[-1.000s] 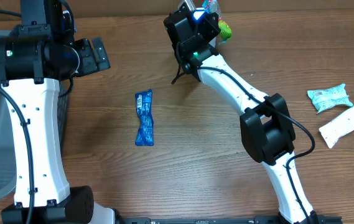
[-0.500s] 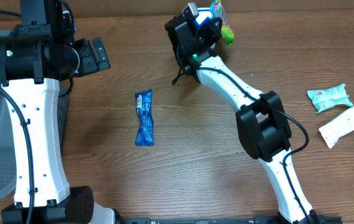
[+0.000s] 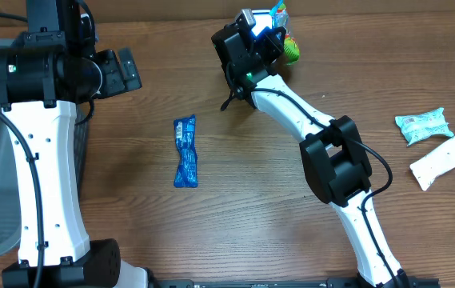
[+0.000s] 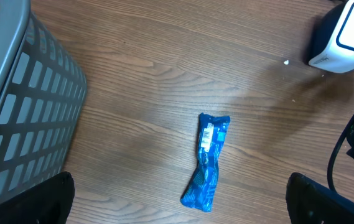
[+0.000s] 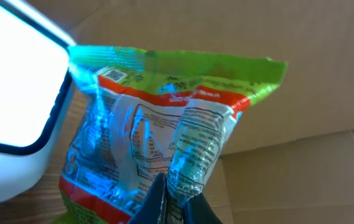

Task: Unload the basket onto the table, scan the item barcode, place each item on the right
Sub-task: 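Hold the Haribo bag in front of the scanner window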

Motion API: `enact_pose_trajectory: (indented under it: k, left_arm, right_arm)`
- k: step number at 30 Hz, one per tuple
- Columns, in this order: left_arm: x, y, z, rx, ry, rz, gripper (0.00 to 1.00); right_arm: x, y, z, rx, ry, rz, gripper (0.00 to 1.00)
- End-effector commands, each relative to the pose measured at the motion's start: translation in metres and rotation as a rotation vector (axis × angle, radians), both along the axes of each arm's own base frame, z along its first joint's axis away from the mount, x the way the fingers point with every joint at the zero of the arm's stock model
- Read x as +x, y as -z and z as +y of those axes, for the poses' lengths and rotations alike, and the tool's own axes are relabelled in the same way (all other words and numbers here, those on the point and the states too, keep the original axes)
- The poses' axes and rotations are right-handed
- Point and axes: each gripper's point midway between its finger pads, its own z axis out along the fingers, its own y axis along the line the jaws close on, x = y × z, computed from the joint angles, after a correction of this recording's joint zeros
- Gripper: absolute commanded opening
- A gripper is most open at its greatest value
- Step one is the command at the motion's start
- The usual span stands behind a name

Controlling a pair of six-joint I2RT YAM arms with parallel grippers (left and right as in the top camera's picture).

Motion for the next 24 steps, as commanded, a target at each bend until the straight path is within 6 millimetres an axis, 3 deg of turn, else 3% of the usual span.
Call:
enact_pose_trajectory:
  k: [1,7,19,24]
  left_arm:
    - [0.001,-0.007,-0.001,0.012,0.013,-0.022,1.00]
    - [0.001,-0.007,-0.001,0.012,0.013,-0.022,1.00]
    - [0.001,-0.007,-0.001,0.013,0.013,-0.022,1.00]
    - [0.001,-0.007,-0.001,0.012,0.013,-0.022,1.00]
  right_arm:
    - [-0.007,-0.031,-0.011,-0.008,0.114,-0.128,0.04]
    - [-0.009,-0.042,-0.008,-0.017,0.129,-0.167,0.04]
    - [-0.014,-0.035,0.028,-0.004,0.026,-0.132,0.04]
    - [-0.015,-0.035,0.032,-0.003,0.018,-0.131,0.04]
